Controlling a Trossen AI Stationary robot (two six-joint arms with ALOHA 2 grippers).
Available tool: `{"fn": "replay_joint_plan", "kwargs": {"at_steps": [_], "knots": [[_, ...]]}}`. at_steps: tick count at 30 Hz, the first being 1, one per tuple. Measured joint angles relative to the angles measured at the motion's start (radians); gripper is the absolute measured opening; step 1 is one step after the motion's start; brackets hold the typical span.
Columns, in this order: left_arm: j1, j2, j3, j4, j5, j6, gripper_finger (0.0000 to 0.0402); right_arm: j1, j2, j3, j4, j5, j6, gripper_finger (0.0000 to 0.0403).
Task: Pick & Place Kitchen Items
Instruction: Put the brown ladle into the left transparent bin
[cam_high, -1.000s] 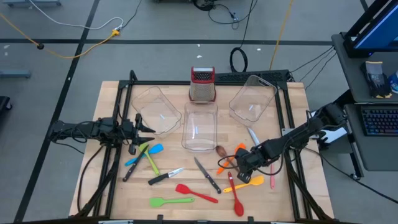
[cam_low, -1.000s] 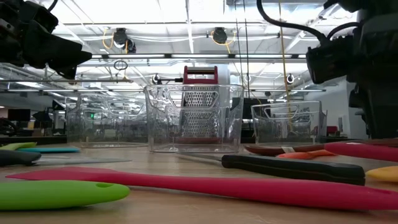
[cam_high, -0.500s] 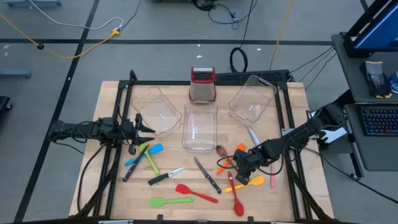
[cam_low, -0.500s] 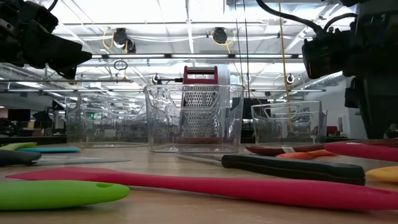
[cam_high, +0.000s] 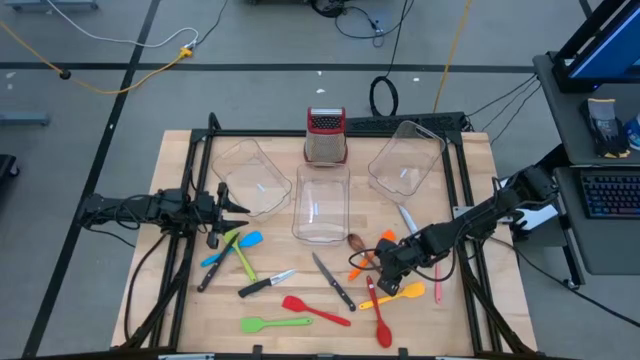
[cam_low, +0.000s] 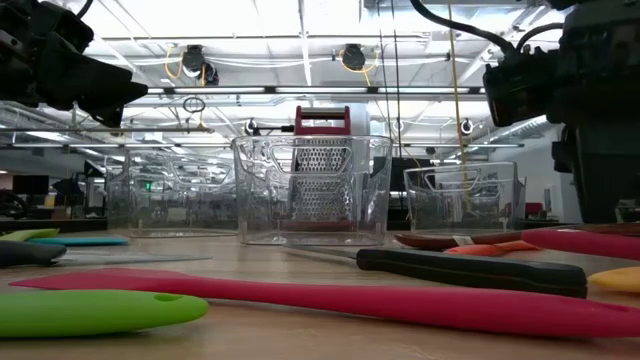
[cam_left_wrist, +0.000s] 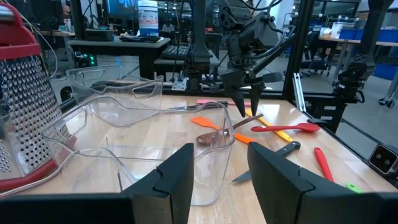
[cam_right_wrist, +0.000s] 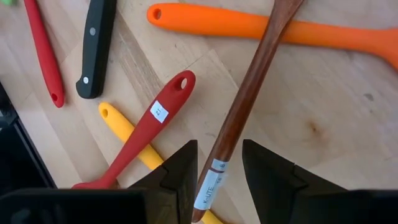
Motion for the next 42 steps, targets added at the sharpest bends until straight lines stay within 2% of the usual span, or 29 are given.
{"fn": "replay_joint_plan", "kwargs": {"at_steps": [12, 31, 42], "knots": [[0.000, 0.000, 0.000, 0.000, 0.000, 0.005, 0.0152, 0.005, 0.000, 0.000, 0.000, 0.029, 0.012, 0.0118], [0.000, 0.000, 0.000, 0.000, 0.000, 0.004, 0.0152, 0.066, 0.000, 0.000, 0.000, 0.131, 0.041, 0.0118], [0.000, 0.000, 0.000, 0.000, 0.000, 0.006, 0.0152, 0.066, 0.072, -0.001, 0.059, 0.109, 0.039, 0.0118]]}}
